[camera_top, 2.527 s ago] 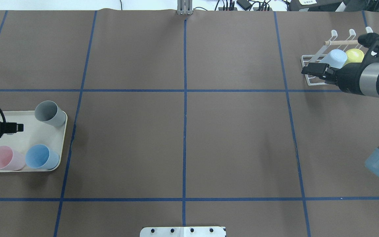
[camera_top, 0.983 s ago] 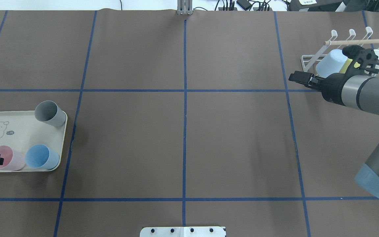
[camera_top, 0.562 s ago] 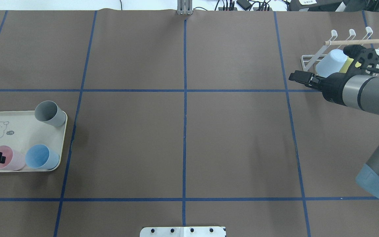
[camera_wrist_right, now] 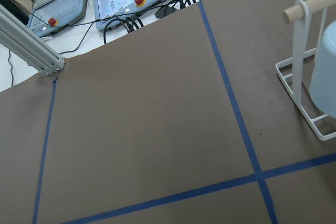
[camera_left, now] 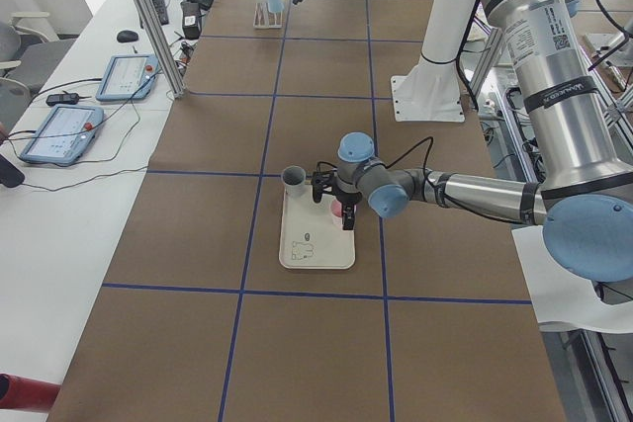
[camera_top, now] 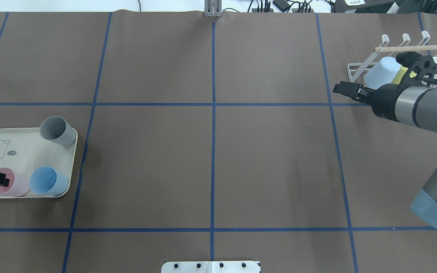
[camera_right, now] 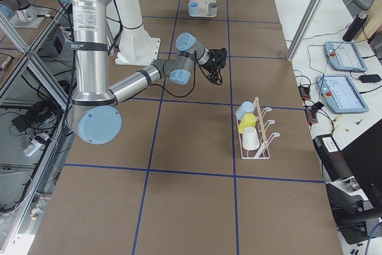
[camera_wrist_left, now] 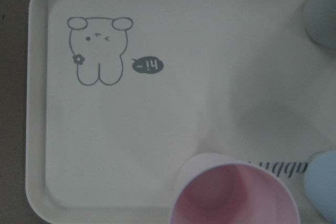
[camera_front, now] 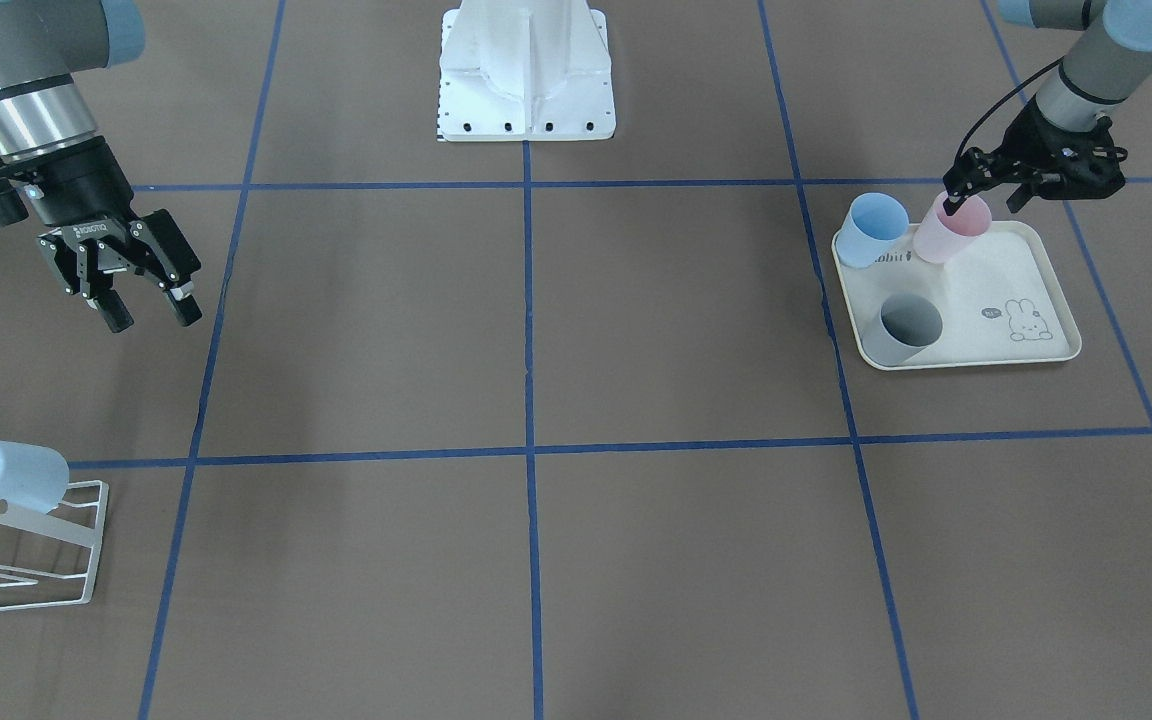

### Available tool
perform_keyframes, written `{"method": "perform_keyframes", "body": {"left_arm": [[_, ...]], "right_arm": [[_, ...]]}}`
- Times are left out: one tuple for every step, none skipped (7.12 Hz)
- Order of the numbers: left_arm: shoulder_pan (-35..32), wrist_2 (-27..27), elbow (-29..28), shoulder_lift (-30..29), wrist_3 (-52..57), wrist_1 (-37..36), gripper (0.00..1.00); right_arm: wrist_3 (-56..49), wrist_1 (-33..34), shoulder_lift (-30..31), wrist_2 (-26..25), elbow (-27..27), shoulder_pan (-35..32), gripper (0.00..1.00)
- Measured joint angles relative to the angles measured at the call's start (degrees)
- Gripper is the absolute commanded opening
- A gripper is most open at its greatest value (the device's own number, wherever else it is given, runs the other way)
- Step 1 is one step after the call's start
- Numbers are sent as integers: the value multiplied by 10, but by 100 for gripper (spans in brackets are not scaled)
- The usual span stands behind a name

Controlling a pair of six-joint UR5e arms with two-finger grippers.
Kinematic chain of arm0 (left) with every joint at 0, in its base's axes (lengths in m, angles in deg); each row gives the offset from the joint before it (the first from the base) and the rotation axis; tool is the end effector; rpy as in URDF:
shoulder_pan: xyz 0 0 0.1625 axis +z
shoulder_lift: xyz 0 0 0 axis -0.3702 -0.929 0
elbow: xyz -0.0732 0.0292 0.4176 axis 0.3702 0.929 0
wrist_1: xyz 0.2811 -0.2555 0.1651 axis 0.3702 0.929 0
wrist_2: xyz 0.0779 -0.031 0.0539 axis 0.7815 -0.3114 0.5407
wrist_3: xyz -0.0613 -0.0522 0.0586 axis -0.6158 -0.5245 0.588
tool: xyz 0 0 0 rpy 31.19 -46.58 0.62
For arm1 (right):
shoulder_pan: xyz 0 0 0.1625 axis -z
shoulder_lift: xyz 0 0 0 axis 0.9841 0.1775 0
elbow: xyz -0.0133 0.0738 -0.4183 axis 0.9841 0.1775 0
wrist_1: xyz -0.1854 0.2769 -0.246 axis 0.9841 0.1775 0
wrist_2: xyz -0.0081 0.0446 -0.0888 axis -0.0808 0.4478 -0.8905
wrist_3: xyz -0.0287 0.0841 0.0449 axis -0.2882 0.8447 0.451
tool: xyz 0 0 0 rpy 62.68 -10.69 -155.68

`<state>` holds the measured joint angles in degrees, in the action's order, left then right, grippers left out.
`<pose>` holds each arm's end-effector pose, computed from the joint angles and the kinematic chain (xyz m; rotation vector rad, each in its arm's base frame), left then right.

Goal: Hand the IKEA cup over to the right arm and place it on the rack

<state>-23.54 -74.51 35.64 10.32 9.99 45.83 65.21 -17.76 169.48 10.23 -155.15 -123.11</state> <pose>0.2014 -0.3243 0.5627 0.0309 0.8141 -0.0508 -0.2683 -0.4304 0.3732 0.4801 -1.0702 0.5061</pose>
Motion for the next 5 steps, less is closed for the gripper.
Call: {"method": "perform_keyframes", "body": {"left_arm": [[0, 0, -6, -3, 0, 1, 20], [0, 0, -9, -5, 0, 1, 0], [0, 0, -10, -5, 0, 1, 0], [-1, 0, -8, -5, 0, 0, 0], [-5, 0, 0, 2, -1, -1, 0]], "right_arm": [[0, 0, 0, 0, 0, 0, 100], [0, 0, 0, 0, 0, 0, 100], [0, 0, 0, -1, -1, 0, 100], [0, 0, 0, -1, -1, 0, 100], [0, 0, 0, -2, -1, 0, 100]]}}
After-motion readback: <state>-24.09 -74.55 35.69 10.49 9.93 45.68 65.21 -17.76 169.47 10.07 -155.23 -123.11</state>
